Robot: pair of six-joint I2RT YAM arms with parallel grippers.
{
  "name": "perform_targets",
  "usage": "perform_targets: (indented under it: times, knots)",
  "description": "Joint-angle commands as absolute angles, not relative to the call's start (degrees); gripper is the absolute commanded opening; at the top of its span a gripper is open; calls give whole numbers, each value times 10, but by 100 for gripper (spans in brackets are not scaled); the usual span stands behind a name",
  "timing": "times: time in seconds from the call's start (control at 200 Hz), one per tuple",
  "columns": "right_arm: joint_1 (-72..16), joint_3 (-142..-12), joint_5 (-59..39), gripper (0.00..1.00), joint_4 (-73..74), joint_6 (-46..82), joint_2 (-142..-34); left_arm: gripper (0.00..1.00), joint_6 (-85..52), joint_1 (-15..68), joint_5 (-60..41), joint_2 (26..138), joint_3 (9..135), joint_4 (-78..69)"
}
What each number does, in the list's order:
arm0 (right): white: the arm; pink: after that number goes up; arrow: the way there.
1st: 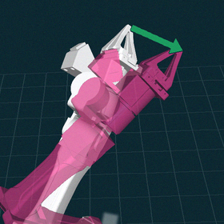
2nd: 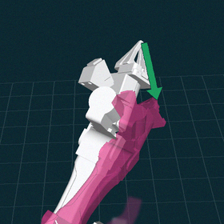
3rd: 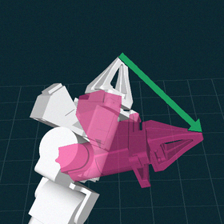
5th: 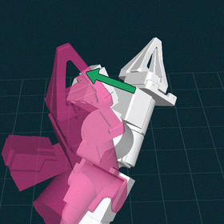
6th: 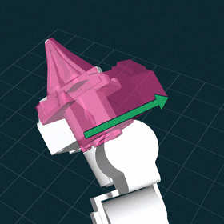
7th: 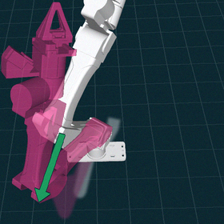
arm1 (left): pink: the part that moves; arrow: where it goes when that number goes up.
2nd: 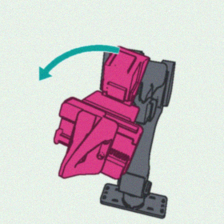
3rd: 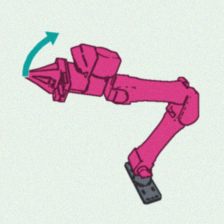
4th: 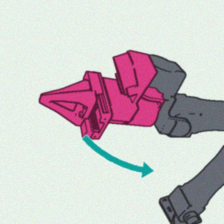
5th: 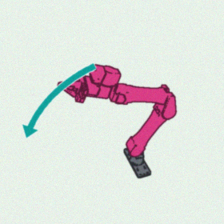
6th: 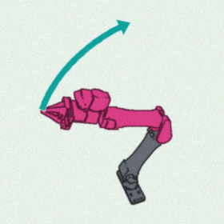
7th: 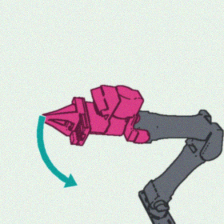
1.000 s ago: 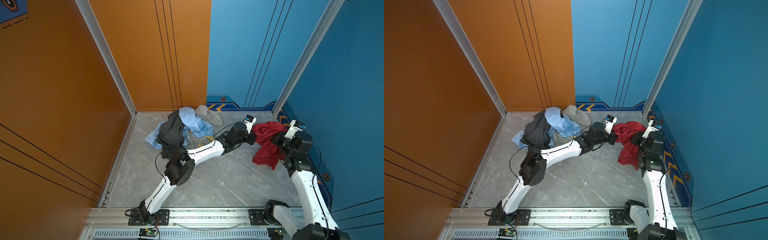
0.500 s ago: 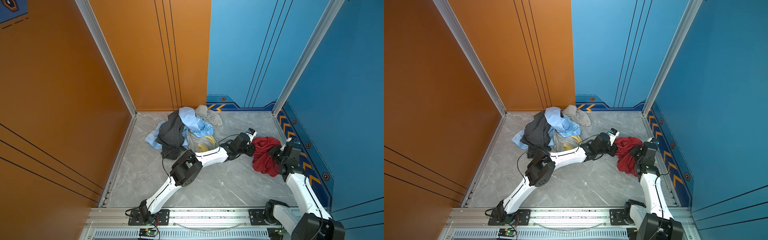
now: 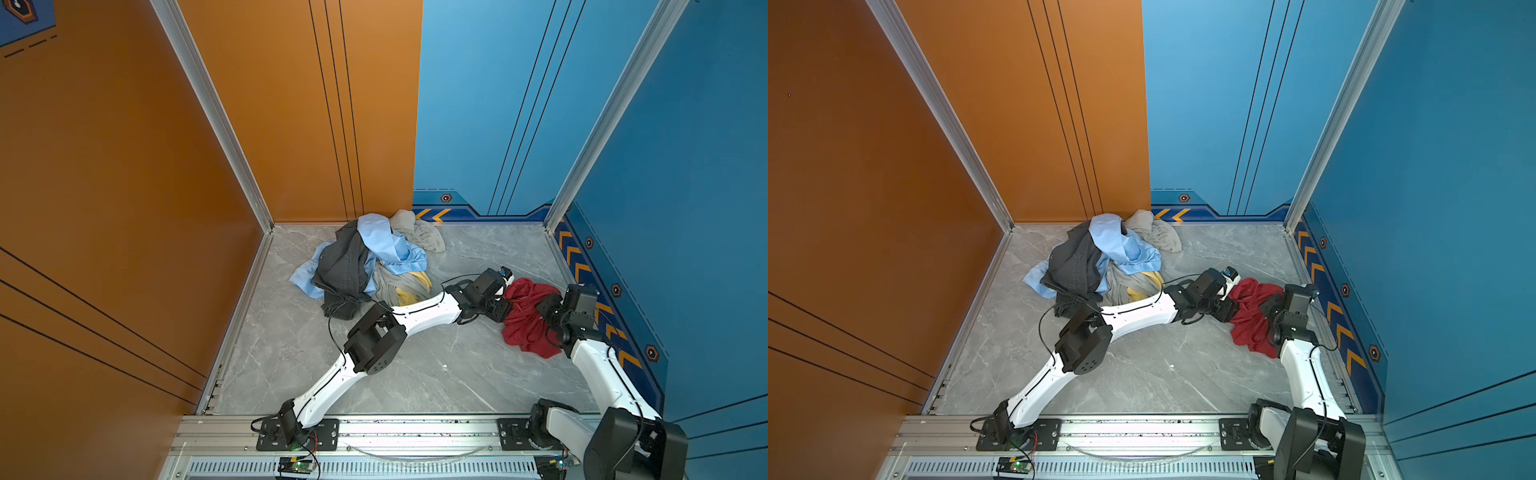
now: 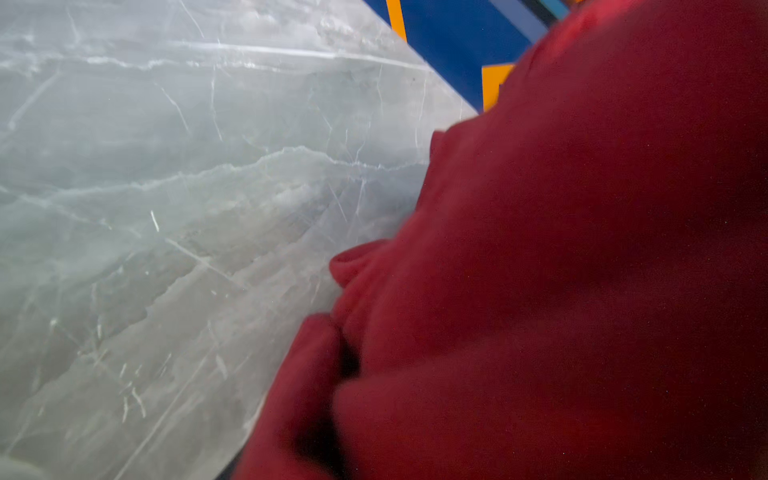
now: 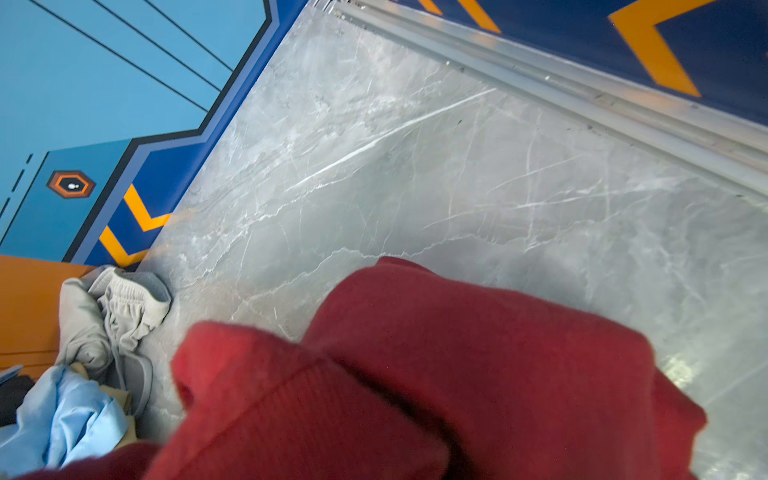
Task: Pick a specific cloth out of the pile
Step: 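Lower the red shirt onto the floor and open both grippers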
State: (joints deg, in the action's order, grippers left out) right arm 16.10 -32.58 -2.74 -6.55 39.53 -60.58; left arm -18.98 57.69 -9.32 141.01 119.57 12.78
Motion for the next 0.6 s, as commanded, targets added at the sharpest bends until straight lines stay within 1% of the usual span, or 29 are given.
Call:
perform_targets:
  times: [0.0, 0.105, 0.205, 0.225, 0.255, 0.27, 0.35, 0.385, 0.596]
  knots:
    - [178, -352, 35, 0, -48, 423, -578, 69, -180, 565, -151, 1438, 1222, 235]
    - [181, -352, 50, 0, -57, 426, -554, 79, -180, 561, -180, 1438, 1232, 241]
    - [184, -364, 64, 0, -68, 419, -539, 82, -183, 556, -201, 1433, 1236, 241]
    - [185, -367, 66, 0, -71, 416, -538, 84, -184, 555, -208, 1432, 1237, 241]
    - [186, -372, 70, 0, -76, 412, -536, 85, -184, 554, -220, 1428, 1239, 241]
    - [186, -374, 72, 0, -77, 410, -535, 91, -184, 553, -225, 1426, 1240, 241]
    - [186, -386, 76, 0, -80, 401, -533, 100, -174, 551, -241, 1411, 1238, 241]
    - [187, -392, 77, 0, -81, 395, -533, 98, -167, 551, -247, 1402, 1234, 240]
    - [188, -453, 90, 0, -96, 359, -535, 98, -172, 539, -272, 1361, 1191, 204]
